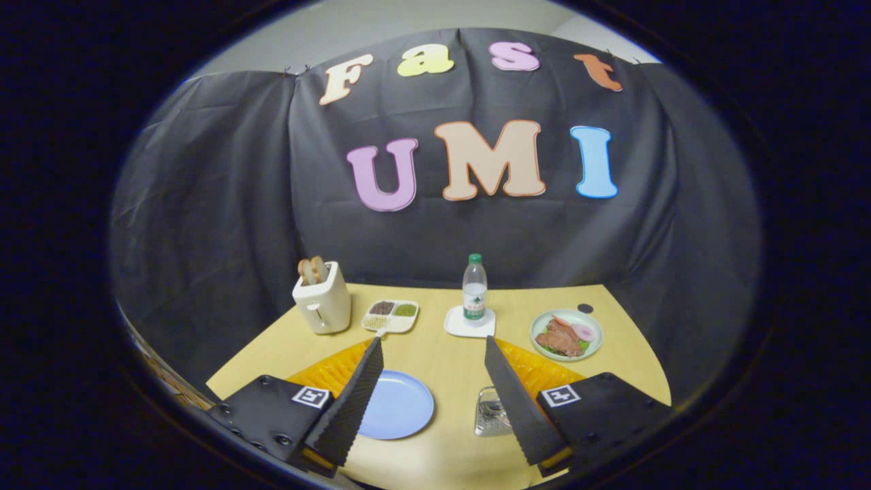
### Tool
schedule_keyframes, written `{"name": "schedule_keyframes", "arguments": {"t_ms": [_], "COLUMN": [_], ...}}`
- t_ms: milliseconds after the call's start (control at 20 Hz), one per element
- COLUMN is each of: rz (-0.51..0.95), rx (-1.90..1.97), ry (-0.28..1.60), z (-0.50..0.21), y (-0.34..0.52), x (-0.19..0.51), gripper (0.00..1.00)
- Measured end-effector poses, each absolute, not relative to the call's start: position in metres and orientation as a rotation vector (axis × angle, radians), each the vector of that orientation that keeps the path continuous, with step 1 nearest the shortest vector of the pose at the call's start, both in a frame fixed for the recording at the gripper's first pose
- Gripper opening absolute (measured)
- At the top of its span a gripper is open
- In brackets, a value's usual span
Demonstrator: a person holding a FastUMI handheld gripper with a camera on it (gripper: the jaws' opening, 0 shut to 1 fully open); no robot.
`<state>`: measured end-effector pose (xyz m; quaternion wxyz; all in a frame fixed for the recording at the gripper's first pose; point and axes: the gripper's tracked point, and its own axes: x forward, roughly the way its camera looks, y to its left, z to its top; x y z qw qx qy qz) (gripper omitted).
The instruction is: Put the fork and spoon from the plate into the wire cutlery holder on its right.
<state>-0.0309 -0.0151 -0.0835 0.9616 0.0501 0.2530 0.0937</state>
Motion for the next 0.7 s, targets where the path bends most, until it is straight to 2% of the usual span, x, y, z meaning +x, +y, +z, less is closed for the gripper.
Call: {"name": "schedule_keyframes", "arguments": {"t_ms": [350, 700], "rz": [0.127, 0.069], "rx": [0.120, 0.058], "ry": [0.306, 0.211], "z": [-0.054, -0.041], "y": [0.000, -0.003], "x": [-0.025, -0.028], "gripper": [0.99, 0.99]}}
